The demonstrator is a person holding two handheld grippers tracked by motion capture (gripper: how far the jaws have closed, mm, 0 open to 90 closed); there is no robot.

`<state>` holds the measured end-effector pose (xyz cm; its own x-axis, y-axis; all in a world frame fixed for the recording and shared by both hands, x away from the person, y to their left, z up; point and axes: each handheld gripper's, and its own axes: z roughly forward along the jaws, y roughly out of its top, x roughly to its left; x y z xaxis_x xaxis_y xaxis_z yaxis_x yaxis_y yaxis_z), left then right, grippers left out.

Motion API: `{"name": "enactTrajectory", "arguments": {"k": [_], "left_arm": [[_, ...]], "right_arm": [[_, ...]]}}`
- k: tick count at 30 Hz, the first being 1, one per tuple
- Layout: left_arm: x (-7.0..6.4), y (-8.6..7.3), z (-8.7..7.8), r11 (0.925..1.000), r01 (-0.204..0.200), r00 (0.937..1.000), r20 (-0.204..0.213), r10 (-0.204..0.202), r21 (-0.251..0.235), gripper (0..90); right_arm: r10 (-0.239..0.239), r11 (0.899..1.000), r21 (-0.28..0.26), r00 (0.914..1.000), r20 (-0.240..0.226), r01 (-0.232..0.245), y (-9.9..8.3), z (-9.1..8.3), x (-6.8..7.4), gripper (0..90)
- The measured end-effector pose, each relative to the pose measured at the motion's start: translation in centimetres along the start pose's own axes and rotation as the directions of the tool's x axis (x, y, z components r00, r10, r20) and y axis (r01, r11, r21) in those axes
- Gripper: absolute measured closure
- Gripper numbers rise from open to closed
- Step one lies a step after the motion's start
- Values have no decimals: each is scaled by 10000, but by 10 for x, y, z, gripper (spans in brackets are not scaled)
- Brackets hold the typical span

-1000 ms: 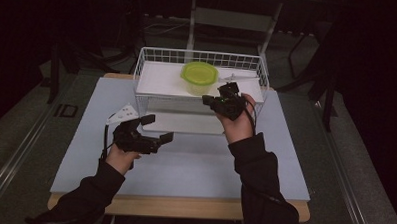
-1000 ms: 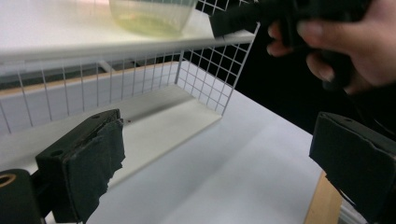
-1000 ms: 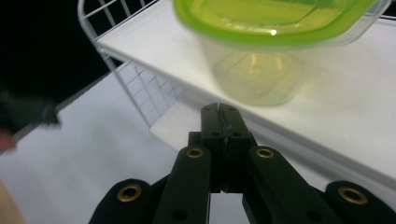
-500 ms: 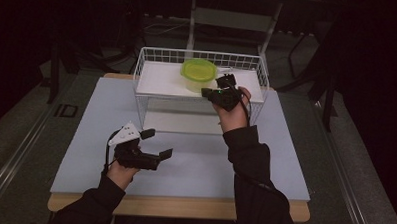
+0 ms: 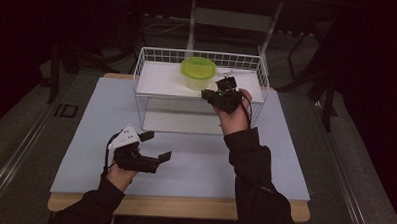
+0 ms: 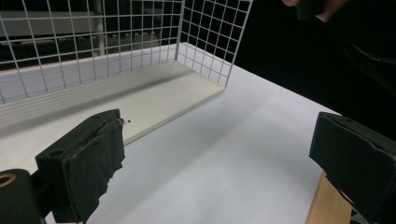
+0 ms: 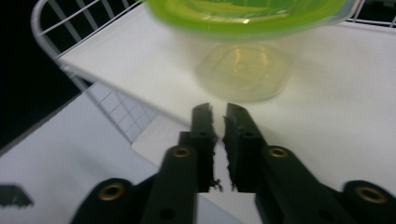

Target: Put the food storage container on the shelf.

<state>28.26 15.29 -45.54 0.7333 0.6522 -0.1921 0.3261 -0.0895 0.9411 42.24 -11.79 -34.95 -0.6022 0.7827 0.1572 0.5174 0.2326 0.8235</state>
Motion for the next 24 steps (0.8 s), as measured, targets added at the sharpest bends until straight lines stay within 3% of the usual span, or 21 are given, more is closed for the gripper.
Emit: {"name": "enactTrajectory", "arguments": {"k": [4,9,12,16,18,22,24], "left_arm": [[-1,0,1,9999,-145,9999,-61,145,-47,27],[-2,-1,-1,9993,-313,9995,-14,313,-218,27],[-2,-1,-2,9990,-335,9994,-72,333,-295,28],[-3,-2,-3,9983,-490,9988,-81,487,-310,27],[-4,-3,-3,9977,-597,9982,-102,595,-309,28],[-5,-5,-4,9974,-652,9979,-15,652,-320,28],[-5,-6,-4,9971,-731,9973,-12,731,-233,27]], "right_arm": [[-576,9982,-202,9981,-239,571,-11,-13,12,686],[-943,9949,-417,9930,-712,914,-31,-29,25,480],[-1288,9911,-499,9836,-1265,1233,-46,-36,32,365],[-1811,9833,-470,9703,-1603,1758,-71,-39,40,189],[-1904,9816,-426,9693,-1556,1860,-83,-40,42,169],[-1853,9823,-621,9643,-1894,1765,-99,-42,39,139],[-1752,9836,-734,9683,-1779,1645,-107,-43,35,140]]}}
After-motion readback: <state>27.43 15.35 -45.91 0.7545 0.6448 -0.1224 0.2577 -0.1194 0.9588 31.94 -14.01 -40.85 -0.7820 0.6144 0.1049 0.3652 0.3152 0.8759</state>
